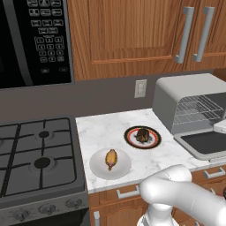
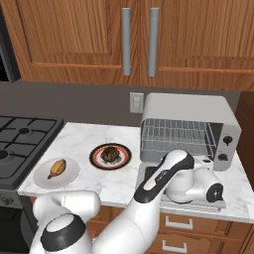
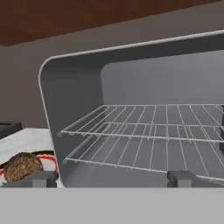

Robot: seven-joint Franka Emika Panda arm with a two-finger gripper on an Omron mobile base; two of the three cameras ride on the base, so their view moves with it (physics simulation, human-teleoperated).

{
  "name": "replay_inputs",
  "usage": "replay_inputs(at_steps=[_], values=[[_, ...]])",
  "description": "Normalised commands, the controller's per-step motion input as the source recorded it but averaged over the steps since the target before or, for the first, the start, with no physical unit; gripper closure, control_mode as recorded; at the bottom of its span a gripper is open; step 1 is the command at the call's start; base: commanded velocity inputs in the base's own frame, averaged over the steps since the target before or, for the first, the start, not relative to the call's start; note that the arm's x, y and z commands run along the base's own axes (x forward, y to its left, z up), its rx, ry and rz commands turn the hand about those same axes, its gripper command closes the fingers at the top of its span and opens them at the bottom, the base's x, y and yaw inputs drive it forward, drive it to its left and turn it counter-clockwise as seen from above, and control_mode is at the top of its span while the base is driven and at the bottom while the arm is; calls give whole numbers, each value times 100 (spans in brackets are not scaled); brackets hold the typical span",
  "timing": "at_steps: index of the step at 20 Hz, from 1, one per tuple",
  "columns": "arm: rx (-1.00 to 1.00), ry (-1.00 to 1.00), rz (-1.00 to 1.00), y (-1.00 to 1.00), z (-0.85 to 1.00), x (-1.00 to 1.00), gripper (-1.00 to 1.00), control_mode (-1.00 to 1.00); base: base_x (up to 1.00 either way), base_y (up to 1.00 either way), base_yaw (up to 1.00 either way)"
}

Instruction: Open the toaster oven door. Place the bread on the bottom rack in the toaster oven and place the chicken drumstick on the top rack.

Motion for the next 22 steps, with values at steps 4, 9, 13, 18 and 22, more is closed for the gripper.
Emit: replay_inputs(at_steps=[4, 9, 13, 18, 22], values=[[0, -11, -12, -1, -5, 22, -100, -100, 0, 0, 0], [0, -3, -1, -24, -2, 15, -100, -100, 0, 0, 0], [-1, 0, 0, -25, 0, 17, -100, -100, 0, 0, 0], [-5, 0, 0, -26, -1, 10, -100, -100, 0, 0, 0], [-5, 0, 0, -5, -18, 4, -100, -100, 0, 0, 0]])
